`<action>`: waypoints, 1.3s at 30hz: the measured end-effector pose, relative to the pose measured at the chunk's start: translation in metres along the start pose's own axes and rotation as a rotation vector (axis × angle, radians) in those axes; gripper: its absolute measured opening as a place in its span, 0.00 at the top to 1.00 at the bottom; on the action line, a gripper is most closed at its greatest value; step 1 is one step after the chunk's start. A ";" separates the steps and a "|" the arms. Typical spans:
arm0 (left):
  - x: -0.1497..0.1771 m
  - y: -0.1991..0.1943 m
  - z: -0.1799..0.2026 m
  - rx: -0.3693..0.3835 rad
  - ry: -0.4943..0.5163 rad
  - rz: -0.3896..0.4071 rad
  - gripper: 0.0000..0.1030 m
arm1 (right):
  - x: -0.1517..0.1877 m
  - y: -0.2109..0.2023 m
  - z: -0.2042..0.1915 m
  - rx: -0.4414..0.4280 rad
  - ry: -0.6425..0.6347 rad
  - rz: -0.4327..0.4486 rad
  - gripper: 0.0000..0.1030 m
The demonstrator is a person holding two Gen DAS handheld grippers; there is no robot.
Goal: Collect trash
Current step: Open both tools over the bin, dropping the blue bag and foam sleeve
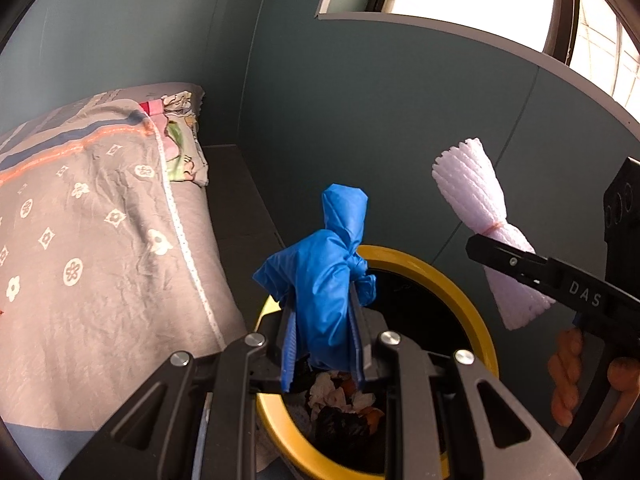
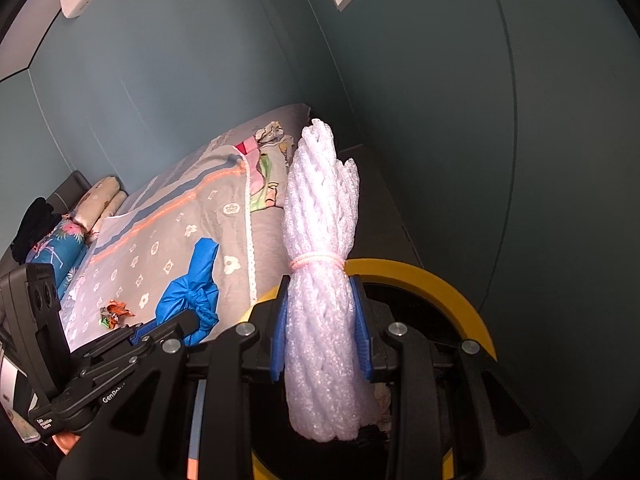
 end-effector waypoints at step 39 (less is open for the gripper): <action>0.005 -0.024 0.016 0.020 -0.036 0.001 0.36 | 0.019 -0.034 0.040 0.025 0.120 -0.021 0.50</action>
Point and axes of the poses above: each gripper's, at about its wrist camera, not at the fingertips, and y roughly the way its jaws point, z to its right, x to its underside, the point moved 2 cm from there along y, roughly the way its jaws point, and after that the axes turned 7 degrees about z, right-handed, at the moved point
